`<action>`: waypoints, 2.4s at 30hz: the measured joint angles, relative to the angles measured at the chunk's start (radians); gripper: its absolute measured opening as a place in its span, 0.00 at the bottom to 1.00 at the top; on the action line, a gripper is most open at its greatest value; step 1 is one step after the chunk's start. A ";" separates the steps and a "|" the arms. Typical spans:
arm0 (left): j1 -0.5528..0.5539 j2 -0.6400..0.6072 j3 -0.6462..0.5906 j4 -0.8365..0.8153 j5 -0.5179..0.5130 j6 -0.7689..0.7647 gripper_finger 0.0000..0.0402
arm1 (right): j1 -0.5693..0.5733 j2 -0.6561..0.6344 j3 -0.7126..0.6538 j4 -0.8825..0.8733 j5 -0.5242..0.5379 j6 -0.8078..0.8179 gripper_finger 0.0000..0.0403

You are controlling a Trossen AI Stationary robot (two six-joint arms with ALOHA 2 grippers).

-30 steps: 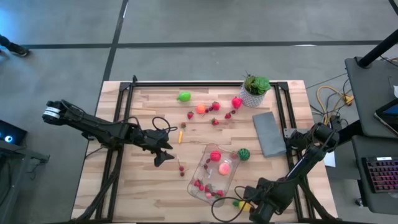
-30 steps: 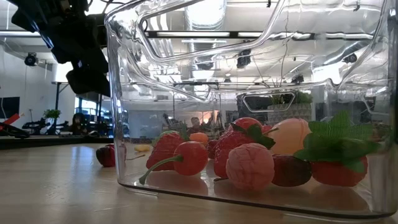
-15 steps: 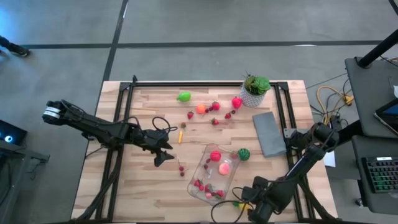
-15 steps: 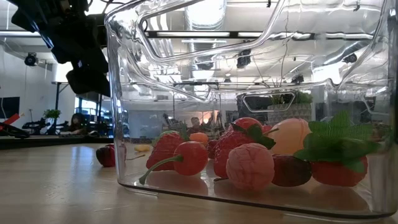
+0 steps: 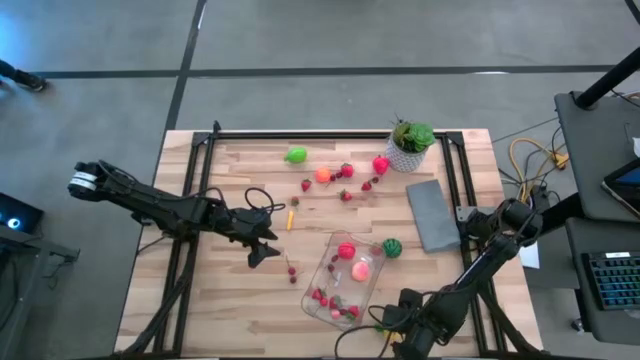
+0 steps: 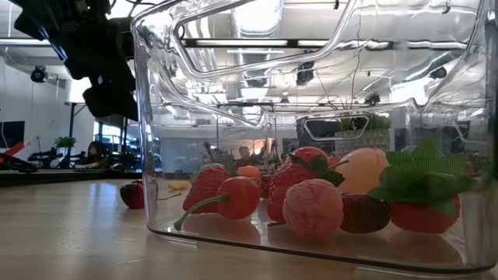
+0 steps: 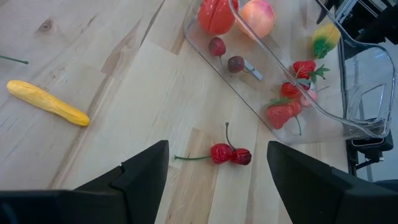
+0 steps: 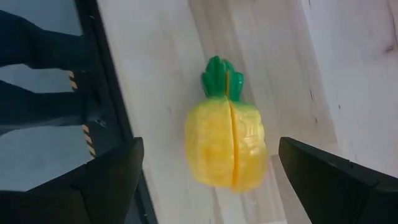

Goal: Pick and placing Produce into tupperware
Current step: Put the yellow pineapple into the transparent basket

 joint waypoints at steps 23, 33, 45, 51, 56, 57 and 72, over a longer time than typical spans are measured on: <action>0.000 0.000 0.000 0.001 0.000 0.000 0.64 | -0.022 0.051 -0.016 -0.003 0.026 0.009 0.82; 0.000 0.000 0.000 0.001 0.000 0.000 0.64 | -0.022 0.051 -0.021 -0.003 0.018 0.058 0.72; 0.000 0.000 0.000 0.001 0.000 0.000 0.64 | -0.021 0.038 0.028 -0.005 -0.024 0.203 0.59; 0.000 0.000 0.000 0.000 0.000 0.000 0.64 | -0.033 0.018 0.122 -0.142 0.043 0.180 0.57; 0.000 0.000 0.000 0.001 0.000 0.000 0.64 | -0.035 -0.004 0.160 -0.253 0.098 0.179 0.56; 0.000 0.000 0.000 0.000 0.000 0.000 0.64 | -0.034 -0.003 0.158 -0.251 0.088 0.179 0.56; 0.000 0.000 0.001 0.005 0.000 0.000 0.64 | -0.021 0.053 0.152 -0.238 0.024 0.114 0.77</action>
